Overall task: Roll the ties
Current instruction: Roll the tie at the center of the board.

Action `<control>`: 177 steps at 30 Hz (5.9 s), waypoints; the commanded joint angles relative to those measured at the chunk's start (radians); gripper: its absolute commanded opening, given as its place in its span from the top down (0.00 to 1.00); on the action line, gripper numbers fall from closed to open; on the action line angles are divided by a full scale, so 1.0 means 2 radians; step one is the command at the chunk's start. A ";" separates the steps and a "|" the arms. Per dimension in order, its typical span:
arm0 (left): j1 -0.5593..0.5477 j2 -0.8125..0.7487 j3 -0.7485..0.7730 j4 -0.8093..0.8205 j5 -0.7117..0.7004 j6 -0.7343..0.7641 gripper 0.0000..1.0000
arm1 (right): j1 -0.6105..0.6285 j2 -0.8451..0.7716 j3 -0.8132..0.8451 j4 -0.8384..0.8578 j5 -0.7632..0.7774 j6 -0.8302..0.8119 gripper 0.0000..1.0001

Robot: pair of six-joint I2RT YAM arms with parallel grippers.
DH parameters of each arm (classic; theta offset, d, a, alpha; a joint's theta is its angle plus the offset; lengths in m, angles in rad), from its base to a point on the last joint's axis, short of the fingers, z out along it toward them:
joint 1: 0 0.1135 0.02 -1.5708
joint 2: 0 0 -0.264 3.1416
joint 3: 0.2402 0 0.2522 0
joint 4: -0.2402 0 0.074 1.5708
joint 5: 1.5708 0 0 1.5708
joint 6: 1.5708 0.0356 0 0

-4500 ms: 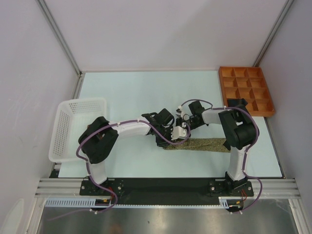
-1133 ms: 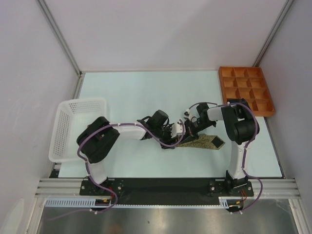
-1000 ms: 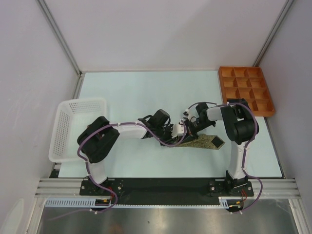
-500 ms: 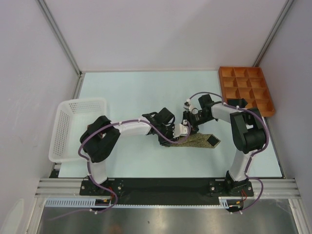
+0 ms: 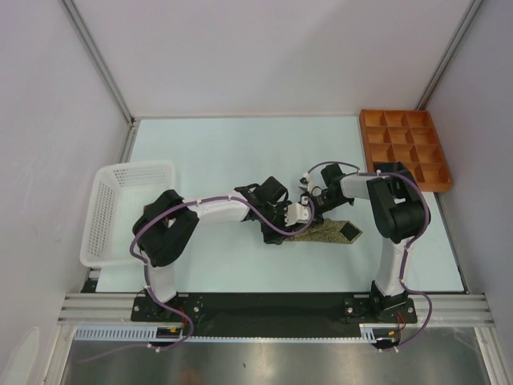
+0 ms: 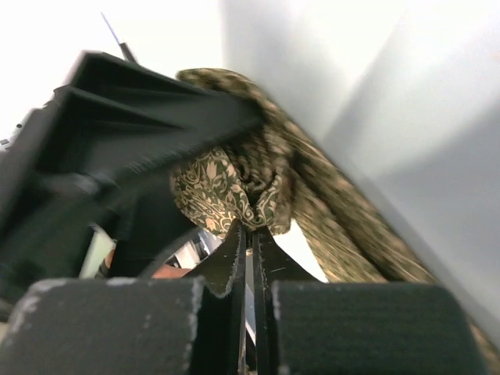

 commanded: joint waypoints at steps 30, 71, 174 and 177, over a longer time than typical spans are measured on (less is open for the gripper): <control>-0.037 0.019 -0.011 0.048 -0.007 -0.004 0.72 | 0.031 0.034 0.026 -0.021 0.092 -0.037 0.94; 0.001 -0.021 0.014 0.048 0.068 -0.045 0.16 | -0.064 0.010 0.006 -0.072 0.163 -0.088 1.00; -0.050 0.099 0.055 -0.018 -0.081 -0.008 0.79 | -0.058 -0.042 0.046 -0.105 0.017 -0.086 0.53; -0.049 0.103 0.057 -0.020 -0.081 -0.009 0.79 | -0.072 -0.045 0.043 -0.111 0.023 -0.086 0.53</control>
